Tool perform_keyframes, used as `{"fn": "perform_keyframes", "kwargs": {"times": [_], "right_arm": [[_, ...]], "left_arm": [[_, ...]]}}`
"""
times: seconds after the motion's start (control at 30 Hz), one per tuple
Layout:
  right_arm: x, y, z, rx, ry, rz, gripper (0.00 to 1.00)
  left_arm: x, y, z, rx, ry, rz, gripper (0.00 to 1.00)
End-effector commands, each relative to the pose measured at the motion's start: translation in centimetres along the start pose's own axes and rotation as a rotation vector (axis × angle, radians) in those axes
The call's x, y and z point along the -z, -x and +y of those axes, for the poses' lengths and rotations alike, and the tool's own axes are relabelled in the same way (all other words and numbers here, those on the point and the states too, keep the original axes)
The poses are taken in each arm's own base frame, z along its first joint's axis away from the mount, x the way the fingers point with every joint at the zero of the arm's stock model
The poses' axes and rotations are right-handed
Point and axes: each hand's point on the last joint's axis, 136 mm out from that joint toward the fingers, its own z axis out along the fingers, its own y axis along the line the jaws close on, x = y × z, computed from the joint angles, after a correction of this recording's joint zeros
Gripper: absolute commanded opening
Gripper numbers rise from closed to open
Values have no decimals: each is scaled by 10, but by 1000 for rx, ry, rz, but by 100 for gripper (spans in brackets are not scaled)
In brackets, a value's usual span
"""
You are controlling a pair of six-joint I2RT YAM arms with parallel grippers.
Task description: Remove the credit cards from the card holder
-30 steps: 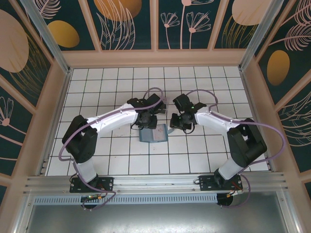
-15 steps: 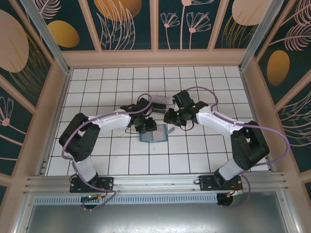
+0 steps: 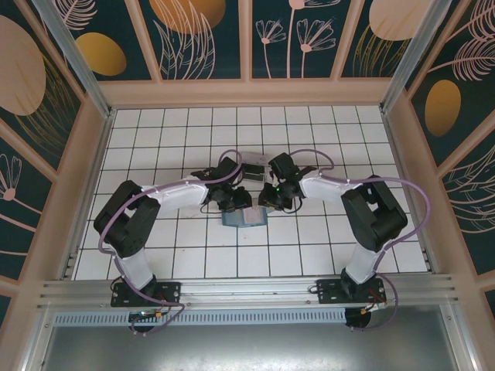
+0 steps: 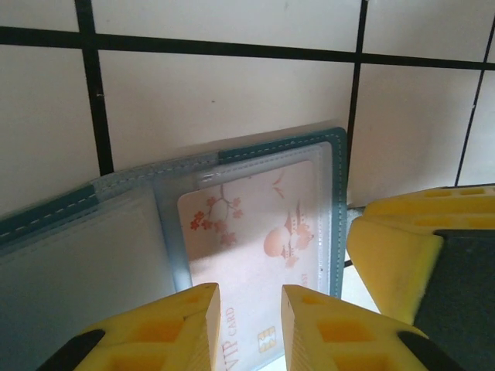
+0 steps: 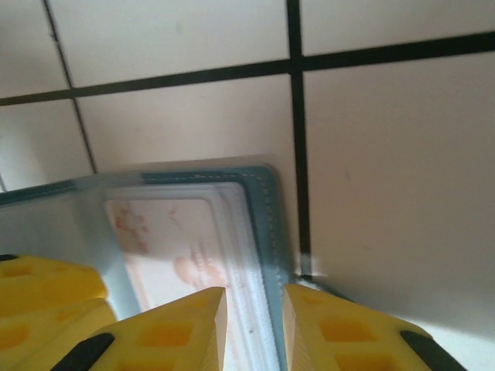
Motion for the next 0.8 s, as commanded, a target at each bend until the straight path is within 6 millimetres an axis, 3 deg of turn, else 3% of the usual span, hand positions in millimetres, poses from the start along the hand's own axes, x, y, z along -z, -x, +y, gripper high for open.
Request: {"fn": "perform_keyframes", "kwargs": {"times": [0.0,0.17,0.77], "right_arm": [[-10,-9,-5,21,-24,18,28],[-18,-18,-10,32,-67,40,29],[-31,-38,-27,35,-213,72,21]], "left_arm": [[-1,0,7,4,20,-14,29],[-2,0,11,2,40,-15,29],[-9,-7,39,-24,155,6,28]]}}
